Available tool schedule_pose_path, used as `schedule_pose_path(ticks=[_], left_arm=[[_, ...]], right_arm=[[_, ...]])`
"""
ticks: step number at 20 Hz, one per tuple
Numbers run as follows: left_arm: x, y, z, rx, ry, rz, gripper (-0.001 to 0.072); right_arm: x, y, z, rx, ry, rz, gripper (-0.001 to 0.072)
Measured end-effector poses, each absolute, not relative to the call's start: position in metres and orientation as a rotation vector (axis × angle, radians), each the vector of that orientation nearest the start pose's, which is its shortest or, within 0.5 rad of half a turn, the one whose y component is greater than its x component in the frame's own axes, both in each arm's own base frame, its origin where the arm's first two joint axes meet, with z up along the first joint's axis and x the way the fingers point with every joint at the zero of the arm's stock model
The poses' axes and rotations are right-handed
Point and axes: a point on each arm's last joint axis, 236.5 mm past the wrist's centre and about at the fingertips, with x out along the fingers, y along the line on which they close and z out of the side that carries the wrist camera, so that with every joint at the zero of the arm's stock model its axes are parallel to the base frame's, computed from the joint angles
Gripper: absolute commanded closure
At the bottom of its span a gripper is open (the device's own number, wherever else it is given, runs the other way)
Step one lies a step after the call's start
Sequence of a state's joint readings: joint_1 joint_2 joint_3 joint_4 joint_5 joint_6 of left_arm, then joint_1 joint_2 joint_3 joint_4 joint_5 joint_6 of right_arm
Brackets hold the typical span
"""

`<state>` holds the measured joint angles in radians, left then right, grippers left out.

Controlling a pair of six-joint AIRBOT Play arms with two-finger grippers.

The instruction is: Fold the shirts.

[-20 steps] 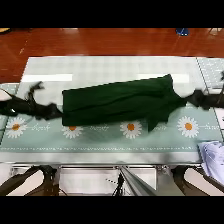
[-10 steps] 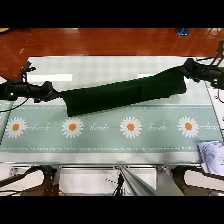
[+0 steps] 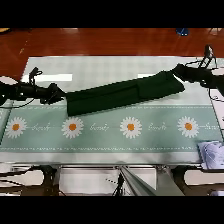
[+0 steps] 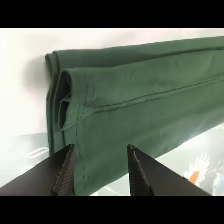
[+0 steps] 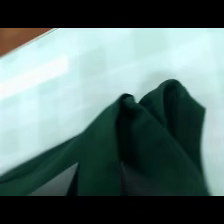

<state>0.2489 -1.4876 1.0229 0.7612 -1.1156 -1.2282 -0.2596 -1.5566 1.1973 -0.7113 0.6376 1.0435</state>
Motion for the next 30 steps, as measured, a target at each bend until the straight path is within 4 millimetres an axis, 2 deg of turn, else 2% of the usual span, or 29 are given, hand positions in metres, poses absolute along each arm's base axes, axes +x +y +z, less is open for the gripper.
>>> schedule_pose_path(ticks=[1, 3, 7, 10, 12, 15, 19, 20, 21, 22, 23, 24, 25, 27, 30], left_arm=[[0.394, -0.060, -0.048, -0.729, 1.294, -0.337, 0.0303], [0.394, -0.062, -0.043, -0.718, 1.297, -0.365, 0.0304], [0.395, -0.065, -0.034, -0.698, 1.300, -0.404, 0.0304], [0.392, -0.067, -0.030, -0.694, 1.309, -0.424, 0.0305], [0.389, -0.069, -0.028, -0.694, 1.320, -0.437, 0.0305], [0.386, -0.071, -0.027, -0.695, 1.333, -0.454, 0.0315], [0.383, -0.073, -0.026, -0.695, 1.341, -0.468, 0.0328], [0.384, -0.074, -0.024, -0.698, 1.335, -0.474, 0.0328], [0.385, -0.075, -0.023, -0.703, 1.329, -0.481, 0.0329], [0.386, -0.077, -0.021, -0.712, 1.319, -0.489, 0.0336], [0.388, -0.079, -0.019, -0.722, 1.312, -0.494, 0.0414], [0.389, -0.080, -0.017, -0.729, 1.305, -0.498, 0.0503], [0.390, -0.080, -0.016, -0.734, 1.299, -0.501, 0.0591], [0.391, -0.082, -0.013, -0.739, 1.291, -0.506, 0.0684], [0.395, -0.092, -0.002, -0.755, 1.259, -0.534, 0.0684]], right_arm=[[0.525, -0.038, -0.001, 0.438, 0.796, 0.110, 0.0173], [0.518, -0.061, -0.002, 0.333, 0.849, 0.076, 0.0106], [0.501, -0.105, -0.013, 0.310, 0.941, -0.022, 0.0105], [0.484, -0.117, -0.037, 0.388, 1.031, -0.040, 0.0105], [0.479, -0.113, -0.052, 0.465, 1.073, -0.028, 0.0105], [0.481, -0.095, -0.072, 0.583, 1.106, 0.016, 0.0105], [0.494, -0.051, -0.086, 0.684, 1.107, 0.135, 0.0108], [0.498, -0.039, -0.088, 0.699, 1.105, 0.167, 0.0136], [0.501, -0.028, -0.089, 0.704, 1.103, 0.189, 0.0236], [0.502, -0.018, -0.091, 0.696, 1.108, 0.211, 0.0437], [0.502, -0.010, -0.094, 0.678, 1.117, 0.229, 0.0592], [0.502, -0.001, -0.094, 0.665, 1.118, 0.251, 0.0662], [0.505, 0.005, -0.088, 0.652, 1.105, 0.271, 0.0683], [0.506, 0.012, -0.072, 0.612, 1.080, 0.310, 0.0683], [0.497, 0.023, -0.031, 0.509, 1.047, 0.380, 0.0683]])
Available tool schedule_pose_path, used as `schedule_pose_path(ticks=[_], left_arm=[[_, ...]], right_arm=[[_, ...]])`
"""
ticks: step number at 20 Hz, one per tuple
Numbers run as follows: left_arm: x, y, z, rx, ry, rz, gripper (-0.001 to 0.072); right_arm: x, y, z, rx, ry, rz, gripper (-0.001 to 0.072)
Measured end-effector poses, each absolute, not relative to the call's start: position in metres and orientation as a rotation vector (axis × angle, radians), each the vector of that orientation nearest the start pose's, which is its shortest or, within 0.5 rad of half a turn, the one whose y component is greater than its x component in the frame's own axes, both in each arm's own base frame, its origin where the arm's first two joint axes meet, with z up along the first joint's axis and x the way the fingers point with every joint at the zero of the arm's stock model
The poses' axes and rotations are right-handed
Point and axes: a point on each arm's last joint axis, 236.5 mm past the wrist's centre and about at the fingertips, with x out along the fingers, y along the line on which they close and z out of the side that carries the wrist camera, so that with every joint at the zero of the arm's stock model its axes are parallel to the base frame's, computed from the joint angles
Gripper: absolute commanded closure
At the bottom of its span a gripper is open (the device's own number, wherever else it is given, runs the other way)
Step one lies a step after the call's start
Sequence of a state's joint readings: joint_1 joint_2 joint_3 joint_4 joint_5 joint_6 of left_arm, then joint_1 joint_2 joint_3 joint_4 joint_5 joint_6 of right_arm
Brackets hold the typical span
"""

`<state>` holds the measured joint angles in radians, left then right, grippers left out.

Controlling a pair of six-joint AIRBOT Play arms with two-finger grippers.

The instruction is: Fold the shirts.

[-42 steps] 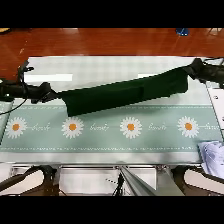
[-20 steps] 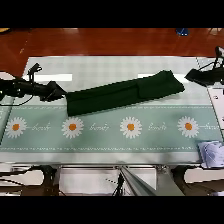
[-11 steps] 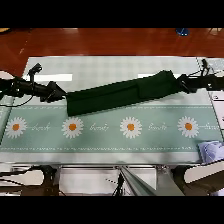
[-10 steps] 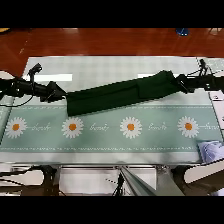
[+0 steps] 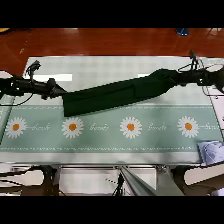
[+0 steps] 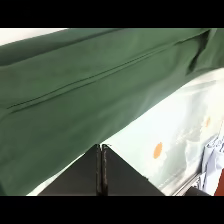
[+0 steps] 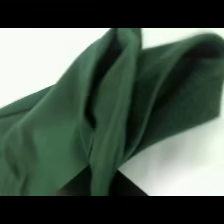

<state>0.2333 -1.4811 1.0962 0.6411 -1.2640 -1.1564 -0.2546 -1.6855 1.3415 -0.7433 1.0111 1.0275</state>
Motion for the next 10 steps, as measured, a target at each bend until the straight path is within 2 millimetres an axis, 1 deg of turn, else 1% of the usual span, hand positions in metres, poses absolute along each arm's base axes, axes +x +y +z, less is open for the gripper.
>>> schedule_pose_path(ticks=[1, 3, 5, 8, 10], left_arm=[[0.396, -0.100, 0.003, -0.762, 1.249, -0.559, 0.0684], [0.395, -0.125, 0.012, -0.764, 1.240, -0.618, 0.0684], [0.392, -0.159, 0.017, -0.741, 1.239, -0.679, 0.0684], [0.393, -0.207, 0.016, -0.696, 1.218, -0.706, 0.0684], [0.391, -0.239, 0.013, -0.677, 1.209, -0.710, 0.0684]], right_arm=[[0.489, 0.029, -0.018, 0.460, 1.054, 0.409, 0.0683], [0.468, 0.041, 0.006, 0.346, 1.080, 0.455, 0.0683], [0.450, 0.053, 0.033, 0.251, 1.089, 0.466, 0.0684], [0.427, 0.070, 0.071, 0.135, 1.076, 0.452, 0.0683], [0.412, 0.080, 0.090, 0.072, 1.068, 0.428, 0.0683]])
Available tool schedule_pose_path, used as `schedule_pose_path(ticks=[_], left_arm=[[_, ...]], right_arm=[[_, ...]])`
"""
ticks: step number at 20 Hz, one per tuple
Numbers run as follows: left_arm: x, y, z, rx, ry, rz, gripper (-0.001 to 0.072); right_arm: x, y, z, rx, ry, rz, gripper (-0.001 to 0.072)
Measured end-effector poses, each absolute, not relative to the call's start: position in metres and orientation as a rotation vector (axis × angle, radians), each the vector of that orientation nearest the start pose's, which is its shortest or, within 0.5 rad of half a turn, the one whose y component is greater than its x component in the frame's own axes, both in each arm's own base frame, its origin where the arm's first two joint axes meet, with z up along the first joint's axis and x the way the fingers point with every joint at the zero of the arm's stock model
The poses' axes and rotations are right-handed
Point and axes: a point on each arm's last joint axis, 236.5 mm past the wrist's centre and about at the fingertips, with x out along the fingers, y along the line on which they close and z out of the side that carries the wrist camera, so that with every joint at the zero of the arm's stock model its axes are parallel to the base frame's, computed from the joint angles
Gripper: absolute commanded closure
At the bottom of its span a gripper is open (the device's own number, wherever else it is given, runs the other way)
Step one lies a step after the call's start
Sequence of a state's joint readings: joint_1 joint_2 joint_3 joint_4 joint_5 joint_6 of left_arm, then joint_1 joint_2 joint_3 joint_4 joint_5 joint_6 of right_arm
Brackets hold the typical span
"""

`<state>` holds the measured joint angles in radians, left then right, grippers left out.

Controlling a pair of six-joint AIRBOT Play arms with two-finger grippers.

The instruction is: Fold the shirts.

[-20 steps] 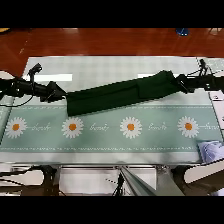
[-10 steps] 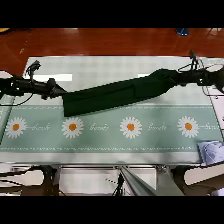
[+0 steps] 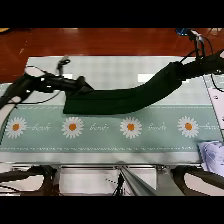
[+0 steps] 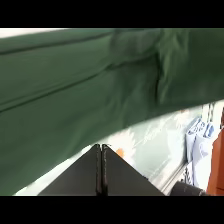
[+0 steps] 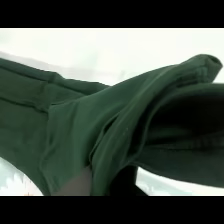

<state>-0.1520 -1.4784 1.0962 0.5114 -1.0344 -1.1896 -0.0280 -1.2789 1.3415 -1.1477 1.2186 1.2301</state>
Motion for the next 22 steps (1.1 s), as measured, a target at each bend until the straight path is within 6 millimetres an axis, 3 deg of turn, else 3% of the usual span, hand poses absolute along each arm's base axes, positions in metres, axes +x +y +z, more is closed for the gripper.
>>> schedule_pose_path(ticks=[5, 15, 18, 20, 22], left_arm=[[0.372, -0.309, -0.008, -0.647, 1.238, -0.719, 0.0684], [0.286, -0.410, -0.061, -0.618, 1.434, -0.780, 0.0684], [0.273, -0.428, -0.069, -0.637, 1.448, -0.775, 0.0685], [0.283, -0.426, -0.068, -0.656, 1.418, -0.754, 0.0686], [0.296, -0.417, -0.054, -0.657, 1.380, -0.774, 0.0687]], right_arm=[[0.379, 0.105, 0.121, -0.002, 1.057, 0.409, 0.0683], [0.337, 0.149, 0.154, -0.053, 1.019, 0.427, 0.0683], [0.332, 0.156, 0.156, -0.057, 1.015, 0.428, 0.0683], [0.330, 0.160, 0.157, -0.053, 1.015, 0.433, 0.0683], [0.328, 0.162, 0.157, -0.052, 1.016, 0.437, 0.0684]])
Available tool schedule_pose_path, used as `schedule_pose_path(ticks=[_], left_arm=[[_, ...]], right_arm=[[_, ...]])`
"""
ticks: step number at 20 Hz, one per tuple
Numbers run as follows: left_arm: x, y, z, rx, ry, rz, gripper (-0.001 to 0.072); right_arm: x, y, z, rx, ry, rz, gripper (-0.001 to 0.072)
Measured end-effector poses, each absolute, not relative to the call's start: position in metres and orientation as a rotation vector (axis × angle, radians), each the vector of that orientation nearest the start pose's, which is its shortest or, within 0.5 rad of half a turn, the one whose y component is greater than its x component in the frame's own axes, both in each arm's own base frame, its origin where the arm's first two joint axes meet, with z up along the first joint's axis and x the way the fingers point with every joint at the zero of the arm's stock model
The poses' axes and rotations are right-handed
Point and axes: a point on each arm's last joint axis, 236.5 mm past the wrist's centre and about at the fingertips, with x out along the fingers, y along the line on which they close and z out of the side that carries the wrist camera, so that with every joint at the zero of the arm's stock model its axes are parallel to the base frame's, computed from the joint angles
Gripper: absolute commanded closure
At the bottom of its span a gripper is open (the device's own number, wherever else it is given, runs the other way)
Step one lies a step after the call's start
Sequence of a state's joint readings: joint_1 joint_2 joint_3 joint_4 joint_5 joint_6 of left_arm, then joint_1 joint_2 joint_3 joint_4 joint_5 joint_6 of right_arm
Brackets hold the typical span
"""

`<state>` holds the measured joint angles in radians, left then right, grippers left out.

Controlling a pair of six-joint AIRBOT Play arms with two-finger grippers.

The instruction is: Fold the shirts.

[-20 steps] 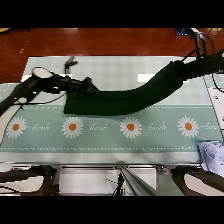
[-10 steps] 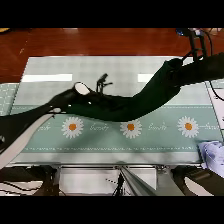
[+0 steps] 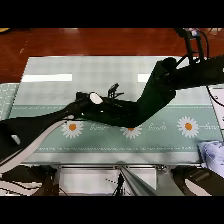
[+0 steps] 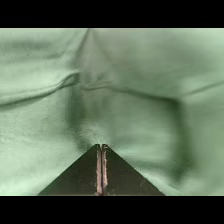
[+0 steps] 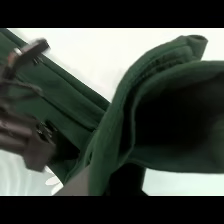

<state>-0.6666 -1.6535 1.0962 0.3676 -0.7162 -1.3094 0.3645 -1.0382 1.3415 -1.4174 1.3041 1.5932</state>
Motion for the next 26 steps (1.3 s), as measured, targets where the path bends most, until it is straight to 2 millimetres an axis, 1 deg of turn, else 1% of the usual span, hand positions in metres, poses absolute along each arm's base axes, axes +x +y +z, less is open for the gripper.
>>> schedule_pose_path(ticks=[1, 2, 3, 4, 5, 7, 9, 11, 12, 13, 14, 15, 16, 17, 18, 19, 20, 21, 22, 23, 24, 26], left_arm=[[0.305, -0.408, -0.044, -0.644, 1.350, -0.783, 0.0687], [0.317, -0.395, -0.031, -0.620, 1.304, -0.785, 0.0687], [0.329, -0.380, -0.015, -0.598, 1.254, -0.784, 0.0687], [0.340, -0.361, 0.003, -0.569, 1.207, -0.778, 0.0687], [0.352, -0.340, 0.021, -0.543, 1.152, -0.761, 0.0686], [0.376, -0.290, 0.066, -0.507, 1.023, -0.707, 0.0686], [0.389, -0.234, 0.111, -0.488, 0.905, -0.640, 0.0685], [0.389, -0.182, 0.150, -0.480, 0.812, -0.570, 0.0685], [0.384, -0.158, 0.167, -0.476, 0.773, -0.538, 0.0685], [0.377, -0.140, 0.180, -0.470, 0.747, -0.511, 0.0685], [0.367, -0.125, 0.190, -0.460, 0.732, -0.490, 0.0685], [0.357, -0.114, 0.199, -0.454, 0.719, -0.477, 0.0685], [0.347, -0.108, 0.205, -0.444, 0.715, -0.470, 0.0685], [0.339, -0.104, 0.209, -0.435, 0.714, -0.466, 0.0685], [0.330, -0.101, 0.213, -0.423, 0.713, -0.463, 0.0685], [0.323, -0.099, 0.215, -0.412, 0.716, -0.461, 0.0684], [0.319, -0.096, 0.214, -0.397, 0.722, -0.454, 0.0684], [0.316, -0.092, 0.213, -0.381, 0.723, -0.441, 0.0684], [0.314, -0.088, 0.211, -0.367, 0.732, -0.428, 0.0684], [0.312, -0.084, 0.205, -0.349, 0.748, -0.413, 0.0684], [0.312, -0.079, 0.201, -0.336, 0.755, -0.394, 0.0684], [0.313, -0.070, 0.191, -0.309, 0.778, -0.358, 0.0683]], right_arm=[[0.327, 0.165, 0.157, -0.056, 1.015, 0.443, 0.0683], [0.326, 0.170, 0.157, -0.062, 1.014, 0.452, 0.0684], [0.324, 0.176, 0.156, -0.077, 1.011, 0.465, 0.0684], [0.324, 0.183, 0.153, -0.092, 1.013, 0.475, 0.0684], [0.322, 0.192, 0.149, -0.104, 1.019, 0.491, 0.0683], [0.321, 0.218, 0.137, -0.130, 1.027, 0.532, 0.0683], [0.322, 0.249, 0.122, -0.151, 1.028, 0.577, 0.0683], [0.323, 0.286, 0.106, -0.166, 1.009, 0.631, 0.0683], [0.324, 0.305, 0.097, -0.169, 0.995, 0.657, 0.0683], [0.324, 0.324, 0.089, -0.166, 0.983, 0.678, 0.0683], [0.324, 0.344, 0.079, -0.153, 0.970, 0.697, 0.0647], [0.323, 0.362, 0.068, -0.136, 0.965, 0.710, 0.0483], [0.322, 0.378, 0.058, -0.111, 0.966, 0.722, 0.0301], [0.321, 0.394, 0.048, -0.080, 0.966, 0.733, 0.0249], [0.317, 0.406, 0.037, -0.052, 0.982, 0.742, 0.0249], [0.315, 0.415, 0.031, -0.022, 0.994, 0.747, 0.0249], [0.314, 0.418, 0.026, -0.007, 1.003, 0.745, 0.0249], [0.314, 0.416, 0.023, -0.010, 1.016, 0.738, 0.0249], [0.315, 0.408, 0.021, -0.023, 1.036, 0.721, 0.0249], [0.316, 0.392, 0.020, -0.064, 1.059, 0.693, 0.0249], [0.321, 0.370, 0.020, -0.117, 1.080, 0.650, 0.0249], [0.337, 0.305, 0.025, -0.253, 1.120, 0.521, 0.0231]])
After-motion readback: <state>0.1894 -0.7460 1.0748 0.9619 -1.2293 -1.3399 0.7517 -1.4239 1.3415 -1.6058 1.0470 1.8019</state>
